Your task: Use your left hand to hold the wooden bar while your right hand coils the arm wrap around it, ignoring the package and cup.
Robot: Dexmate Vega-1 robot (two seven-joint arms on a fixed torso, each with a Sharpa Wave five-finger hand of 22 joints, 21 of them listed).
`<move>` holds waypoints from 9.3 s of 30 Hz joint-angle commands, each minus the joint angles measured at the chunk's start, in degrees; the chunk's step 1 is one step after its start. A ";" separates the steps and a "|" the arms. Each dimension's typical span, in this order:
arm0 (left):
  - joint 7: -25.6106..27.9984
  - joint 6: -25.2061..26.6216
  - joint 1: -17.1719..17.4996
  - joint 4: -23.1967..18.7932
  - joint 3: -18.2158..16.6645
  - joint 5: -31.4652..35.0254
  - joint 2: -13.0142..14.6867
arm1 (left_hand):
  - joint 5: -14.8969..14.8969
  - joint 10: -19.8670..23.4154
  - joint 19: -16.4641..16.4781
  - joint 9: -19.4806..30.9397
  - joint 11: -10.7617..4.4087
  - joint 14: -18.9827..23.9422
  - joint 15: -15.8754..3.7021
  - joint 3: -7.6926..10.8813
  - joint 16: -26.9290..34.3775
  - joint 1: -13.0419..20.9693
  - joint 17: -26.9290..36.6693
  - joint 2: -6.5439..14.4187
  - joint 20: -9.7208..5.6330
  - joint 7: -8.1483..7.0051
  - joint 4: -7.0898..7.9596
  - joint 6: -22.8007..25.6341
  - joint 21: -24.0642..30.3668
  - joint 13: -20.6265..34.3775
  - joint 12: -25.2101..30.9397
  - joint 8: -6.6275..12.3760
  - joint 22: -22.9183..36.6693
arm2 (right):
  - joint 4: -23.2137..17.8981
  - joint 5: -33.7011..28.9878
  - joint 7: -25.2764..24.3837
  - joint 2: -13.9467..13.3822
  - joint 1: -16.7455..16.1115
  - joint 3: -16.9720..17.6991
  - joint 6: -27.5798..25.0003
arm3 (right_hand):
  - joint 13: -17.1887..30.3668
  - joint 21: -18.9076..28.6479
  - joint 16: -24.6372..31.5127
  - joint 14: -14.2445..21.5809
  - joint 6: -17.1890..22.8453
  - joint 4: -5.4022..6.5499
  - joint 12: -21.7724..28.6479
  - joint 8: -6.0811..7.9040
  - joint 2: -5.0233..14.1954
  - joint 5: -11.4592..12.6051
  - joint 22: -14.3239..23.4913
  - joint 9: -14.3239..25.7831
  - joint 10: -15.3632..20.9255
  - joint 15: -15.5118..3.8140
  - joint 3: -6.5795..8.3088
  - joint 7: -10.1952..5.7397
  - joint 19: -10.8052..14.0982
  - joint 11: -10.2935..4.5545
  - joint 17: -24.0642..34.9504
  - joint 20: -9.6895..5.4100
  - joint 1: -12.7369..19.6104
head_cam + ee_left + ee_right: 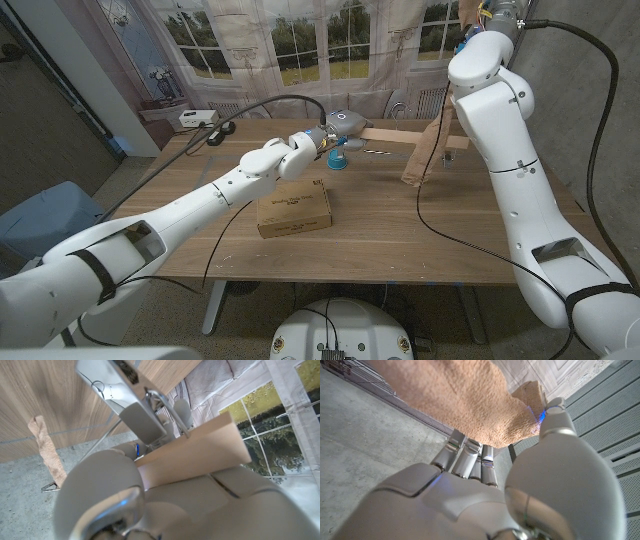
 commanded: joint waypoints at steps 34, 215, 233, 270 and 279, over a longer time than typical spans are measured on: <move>-3.19 -5.32 5.33 -3.46 -6.90 -13.40 0.82 | 0.72 0.48 -0.30 -0.61 0.24 0.05 -0.07 0.08 -0.15 -0.36 0.19 0.43 -4.00 0.29 -0.36 -0.21 0.35 0.60 0.28 1.13 0.06 | 9.24 14.47 -6.73 -4.42 4.47 2.34 -7.79 | 12.85 2.86 0.25 -0.18 20.72 0.93 -0.06 0.02 18.03 -0.02 -0.85 0.79 22.95 -2.31 0.36 -9.27 -1.04 -11.82 -0.31 0.01 17.96; -7.88 11.92 -1.54 -3.65 -4.28 -17.13 -1.16 | 1.30 -1.13 -0.31 -2.29 0.41 0.11 -0.09 0.24 0.23 -0.50 0.42 0.51 -3.93 0.32 -0.32 -1.17 0.38 1.07 5.47 4.49 -0.12 | 5.47 -3.63 -24.16 -6.96 -41.68 -10.36 10.81 | 14.17 15.25 1.95 -0.74 22.06 1.02 -1.20 -1.61 18.13 0.00 -6.55 2.61 23.74 -2.16 -0.18 -7.86 -4.90 -10.48 -0.69 0.23 19.59; -10.99 12.67 -3.98 -1.66 -1.40 -14.47 -2.41 | 1.25 -1.15 -0.33 -2.51 0.52 0.04 -0.09 0.24 0.36 -0.48 0.39 0.54 -3.94 0.44 -0.34 -1.21 0.39 0.93 5.75 4.65 -0.13 | 2.89 -29.66 -24.16 3.99 -48.44 -9.19 7.84 | 14.19 16.15 1.72 -0.61 22.25 1.08 -1.30 -1.76 18.07 0.11 -6.91 2.67 24.00 -2.24 -0.05 -8.07 -5.10 -10.80 -0.63 -0.04 19.49; -14.06 11.72 -4.97 -0.60 0.15 -12.88 -2.41 | 1.14 -1.57 -0.33 -2.80 0.32 -0.07 -0.10 0.25 0.41 -0.40 0.27 0.59 -4.01 0.53 -0.42 -1.32 0.33 1.00 6.33 5.14 -0.25 | 0.89 -40.57 -24.16 3.73 -47.63 -11.15 26.77 | 14.13 17.70 1.07 0.65 23.36 0.88 -1.25 -1.74 17.47 0.14 -7.36 2.64 25.24 -2.30 0.53 -8.09 -4.53 -10.77 0.15 0.18 19.08; -15.69 11.15 -5.65 0.26 1.09 -12.11 -2.56 | 1.11 -1.58 -0.35 -2.90 0.40 -0.34 -0.12 0.25 0.05 -0.37 -0.08 0.61 -4.03 0.51 -0.44 -1.37 0.29 1.16 6.60 5.22 -0.35 | -0.46 -41.33 -24.16 1.32 -45.09 -11.70 27.78 | 14.38 17.89 0.87 0.77 23.32 0.84 -1.19 -1.80 17.41 0.13 -7.41 2.71 25.24 -2.29 0.66 -8.11 -4.70 -11.02 0.33 0.12 18.98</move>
